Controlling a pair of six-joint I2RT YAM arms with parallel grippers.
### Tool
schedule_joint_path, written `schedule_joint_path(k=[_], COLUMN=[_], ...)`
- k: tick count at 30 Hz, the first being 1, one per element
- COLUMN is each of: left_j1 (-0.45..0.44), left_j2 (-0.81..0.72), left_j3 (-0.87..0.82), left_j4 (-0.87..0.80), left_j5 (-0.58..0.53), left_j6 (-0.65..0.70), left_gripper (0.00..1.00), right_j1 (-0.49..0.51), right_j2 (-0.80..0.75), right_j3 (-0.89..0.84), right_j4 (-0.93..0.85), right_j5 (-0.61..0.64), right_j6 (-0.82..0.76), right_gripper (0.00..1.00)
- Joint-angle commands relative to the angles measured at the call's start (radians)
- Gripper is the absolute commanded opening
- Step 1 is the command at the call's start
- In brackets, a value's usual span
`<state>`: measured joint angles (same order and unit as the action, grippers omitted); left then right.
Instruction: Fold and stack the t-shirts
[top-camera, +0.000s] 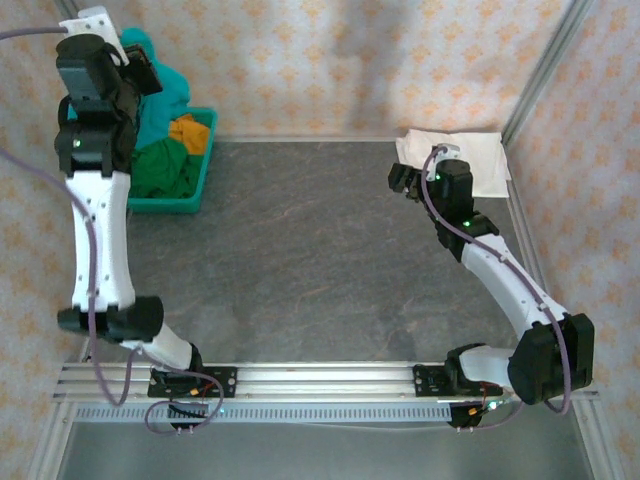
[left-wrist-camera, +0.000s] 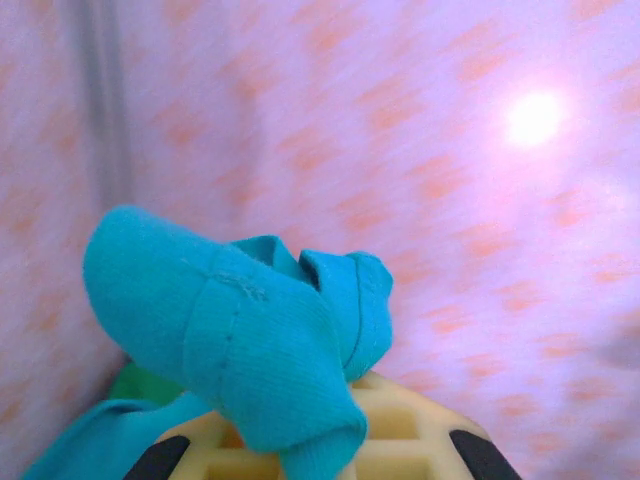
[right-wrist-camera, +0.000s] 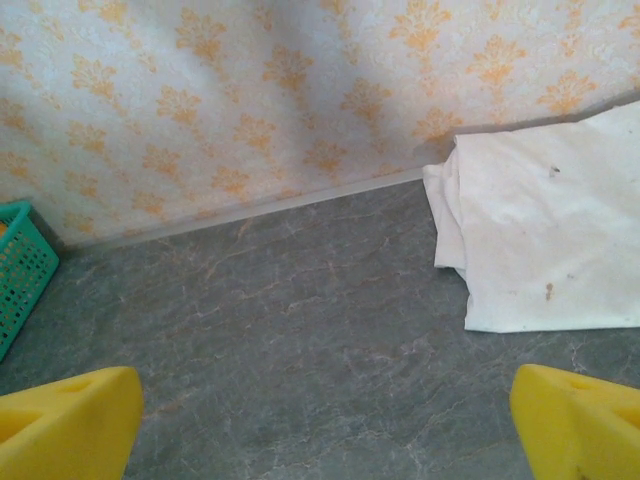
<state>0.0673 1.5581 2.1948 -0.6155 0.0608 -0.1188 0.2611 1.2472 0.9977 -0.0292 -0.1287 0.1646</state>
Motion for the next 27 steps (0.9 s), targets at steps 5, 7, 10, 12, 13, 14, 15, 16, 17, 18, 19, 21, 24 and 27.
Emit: schedule_joint_path(k=[5, 7, 10, 12, 13, 14, 15, 16, 17, 18, 19, 21, 24, 27], left_j1=[-0.273, -0.349, -0.405, -0.412, -0.413, -0.414, -0.416, -0.421, -0.422, -0.422, -0.423, -0.42, -0.42, -0.419], left_j2=[-0.129, -0.149, -0.086, 0.005, 0.04, 0.045, 0.015, -0.048, -0.121, -0.183, -0.239, -0.288, -0.268, -0.222], left_j3=[-0.246, -0.408, -0.632, -0.684, -0.693, -0.718, -0.774, -0.865, -0.955, -1.033, -1.098, -1.153, -1.183, -1.251], left_j4=[0.019, 0.141, 0.363, 0.403, 0.394, 0.394, 0.431, 0.497, 0.569, 0.604, 0.618, 0.539, 0.362, 0.313], left_j5=[0.114, 0.097, 0.135, 0.167, 0.183, 0.193, 0.191, 0.175, 0.146, 0.119, 0.098, 0.087, 0.063, 0.055], left_j6=[-0.017, -0.05, -0.099, -0.116, -0.126, -0.138, -0.149, -0.163, -0.173, -0.171, -0.161, -0.122, -0.091, -0.124], left_gripper=[0.0, 0.0, 0.36, 0.73, 0.82, 0.83, 0.83, 0.83, 0.86, 0.93, 0.96, 0.95, 0.96, 0.95], right_j1=[0.006, 0.006, 0.006, 0.005, 0.005, 0.007, 0.007, 0.008, 0.009, 0.011, 0.015, 0.021, 0.04, 0.111], right_j2=[-0.008, -0.009, 0.003, 0.014, 0.02, 0.023, 0.025, 0.026, 0.031, 0.036, 0.043, 0.074, 0.172, 0.315], right_j3=[0.029, 0.014, -0.011, -0.027, -0.035, -0.04, -0.046, -0.053, -0.054, -0.055, -0.061, -0.069, -0.014, 0.147], right_j4=[0.046, 0.057, 0.06, 0.058, 0.06, 0.056, 0.053, 0.049, 0.033, 0.016, 0.007, -0.004, -0.061, -0.212], right_j5=[0.042, 0.055, 0.09, 0.087, 0.069, 0.049, 0.027, -0.006, -0.035, -0.054, -0.078, -0.129, -0.212, -0.198], right_j6=[0.028, 0.052, 0.098, 0.122, 0.127, 0.13, 0.127, 0.119, 0.11, 0.107, 0.102, 0.096, 0.08, 0.029], right_gripper=[0.95, 0.95, 0.95, 0.95, 0.94, 0.94, 0.93, 0.93, 0.93, 0.94, 0.94, 0.93, 0.9, 0.83])
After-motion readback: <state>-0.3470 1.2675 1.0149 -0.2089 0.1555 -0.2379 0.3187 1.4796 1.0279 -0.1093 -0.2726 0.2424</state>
